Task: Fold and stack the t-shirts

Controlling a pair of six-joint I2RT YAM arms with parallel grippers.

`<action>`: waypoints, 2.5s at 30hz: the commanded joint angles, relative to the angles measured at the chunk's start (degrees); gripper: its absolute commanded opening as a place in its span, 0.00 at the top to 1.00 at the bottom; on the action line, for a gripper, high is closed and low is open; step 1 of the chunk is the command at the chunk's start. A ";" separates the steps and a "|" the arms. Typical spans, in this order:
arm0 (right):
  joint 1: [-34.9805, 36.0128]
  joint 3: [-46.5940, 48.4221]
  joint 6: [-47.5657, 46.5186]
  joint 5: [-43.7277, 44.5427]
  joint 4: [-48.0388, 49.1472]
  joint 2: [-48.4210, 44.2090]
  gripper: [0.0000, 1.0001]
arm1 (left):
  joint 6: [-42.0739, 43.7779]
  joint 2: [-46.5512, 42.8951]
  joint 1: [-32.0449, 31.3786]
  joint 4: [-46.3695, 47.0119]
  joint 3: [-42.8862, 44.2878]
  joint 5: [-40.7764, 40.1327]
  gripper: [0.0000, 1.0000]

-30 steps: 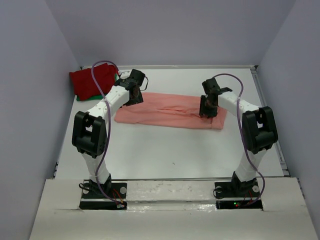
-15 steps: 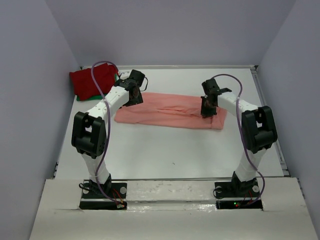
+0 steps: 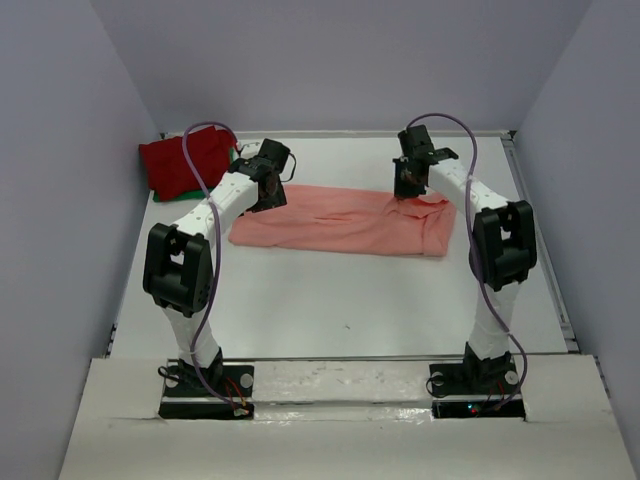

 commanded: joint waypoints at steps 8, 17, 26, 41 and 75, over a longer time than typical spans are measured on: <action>-0.17 16.74 -5.57 -6.98 -4.82 13.44 0.98 | 1.54 -1.88 0.04 -0.18 -0.47 -1.29 0.12; -0.17 10.26 -5.40 -1.98 -1.76 8.09 0.35 | 1.80 -0.47 -0.13 1.05 -0.74 0.12 0.12; 0.98 -6.26 0.31 4.17 -1.05 -10.18 0.38 | 2.06 -0.82 -1.10 1.67 -1.87 -0.14 0.12; 1.50 -18.93 4.35 14.27 -6.49 -17.05 0.51 | 0.31 5.68 -1.19 4.13 -1.09 13.03 0.16; 1.50 -17.61 4.35 12.18 -7.46 -12.83 0.66 | -1.36 10.33 9.27 8.08 -2.23 23.59 0.17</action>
